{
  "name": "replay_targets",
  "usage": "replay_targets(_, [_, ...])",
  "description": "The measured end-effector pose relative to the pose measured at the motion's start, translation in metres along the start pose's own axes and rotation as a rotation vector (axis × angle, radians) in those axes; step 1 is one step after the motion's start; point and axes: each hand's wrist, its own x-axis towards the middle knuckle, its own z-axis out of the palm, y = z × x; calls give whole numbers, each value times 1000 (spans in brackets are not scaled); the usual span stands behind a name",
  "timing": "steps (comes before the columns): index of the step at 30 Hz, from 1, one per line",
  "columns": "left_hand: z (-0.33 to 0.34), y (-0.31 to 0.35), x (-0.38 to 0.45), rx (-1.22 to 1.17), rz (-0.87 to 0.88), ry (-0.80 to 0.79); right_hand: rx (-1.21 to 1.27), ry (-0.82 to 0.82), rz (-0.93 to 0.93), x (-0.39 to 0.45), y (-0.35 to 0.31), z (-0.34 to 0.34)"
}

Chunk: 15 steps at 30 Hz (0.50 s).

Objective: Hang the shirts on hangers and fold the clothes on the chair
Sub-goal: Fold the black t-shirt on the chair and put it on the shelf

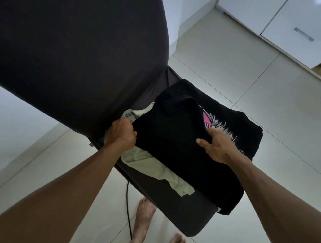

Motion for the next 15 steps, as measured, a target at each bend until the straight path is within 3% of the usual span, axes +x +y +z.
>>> replay_targets(7, [-1, -4, 8, -95, -2, -12, -20, 8, -40, 4, 3, 2])
replay_targets(12, [-25, -22, 1, -455, -100, -178, -3, -11, -32, 2, 8, -5])
replay_targets(15, [-30, -25, -9, -439, -66, -243, -30, -30, -38, 2, 12, -9])
